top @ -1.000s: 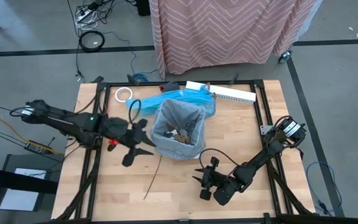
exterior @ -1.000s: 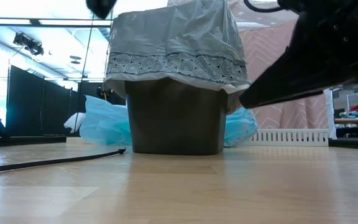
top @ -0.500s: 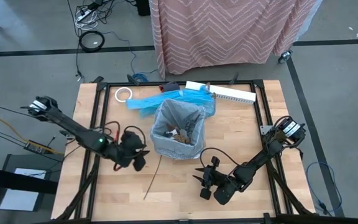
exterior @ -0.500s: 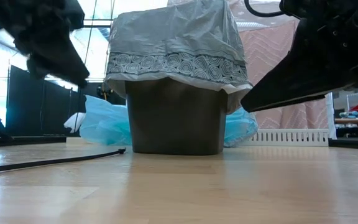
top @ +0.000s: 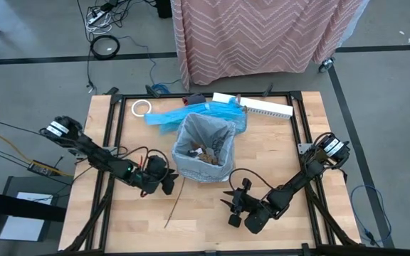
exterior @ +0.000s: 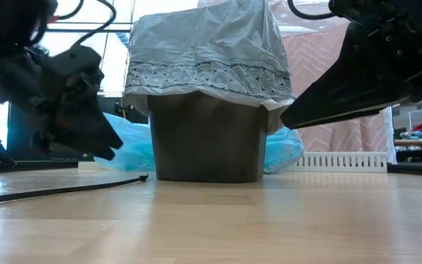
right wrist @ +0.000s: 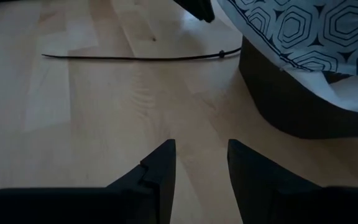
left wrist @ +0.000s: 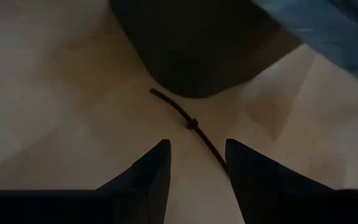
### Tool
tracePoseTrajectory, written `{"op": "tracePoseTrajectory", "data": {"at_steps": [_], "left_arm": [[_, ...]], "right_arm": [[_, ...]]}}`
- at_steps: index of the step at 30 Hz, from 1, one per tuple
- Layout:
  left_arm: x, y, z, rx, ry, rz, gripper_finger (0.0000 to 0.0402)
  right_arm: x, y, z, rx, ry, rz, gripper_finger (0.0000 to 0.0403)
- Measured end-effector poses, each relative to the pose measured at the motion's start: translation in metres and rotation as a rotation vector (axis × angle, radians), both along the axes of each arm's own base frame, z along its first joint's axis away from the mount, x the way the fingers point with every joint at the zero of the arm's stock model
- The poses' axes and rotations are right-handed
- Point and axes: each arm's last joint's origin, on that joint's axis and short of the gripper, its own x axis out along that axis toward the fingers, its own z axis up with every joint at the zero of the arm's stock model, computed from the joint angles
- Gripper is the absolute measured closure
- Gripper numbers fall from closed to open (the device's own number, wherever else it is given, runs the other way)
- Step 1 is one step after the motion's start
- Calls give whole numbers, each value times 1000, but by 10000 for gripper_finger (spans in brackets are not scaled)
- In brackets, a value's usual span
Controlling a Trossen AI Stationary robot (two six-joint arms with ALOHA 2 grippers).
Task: Place trash/remove bag and relplace
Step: Put the black zip tie inside the black trash bin
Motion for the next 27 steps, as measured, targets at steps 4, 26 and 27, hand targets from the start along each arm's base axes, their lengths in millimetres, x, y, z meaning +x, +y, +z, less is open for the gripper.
{"op": "tracePoseTrajectory", "data": {"at_steps": [4,26,27], "left_arm": [[7,1,-6,7,-13,8,241],[59,-7,-30,189,175,42,241],[59,-7,-30,189,176,43,242]], "right_arm": [[0,0,0,-3,1,1,271],[0,0,0,-2,1,3,272],[0,0,0,-1,2,3,273]]}}
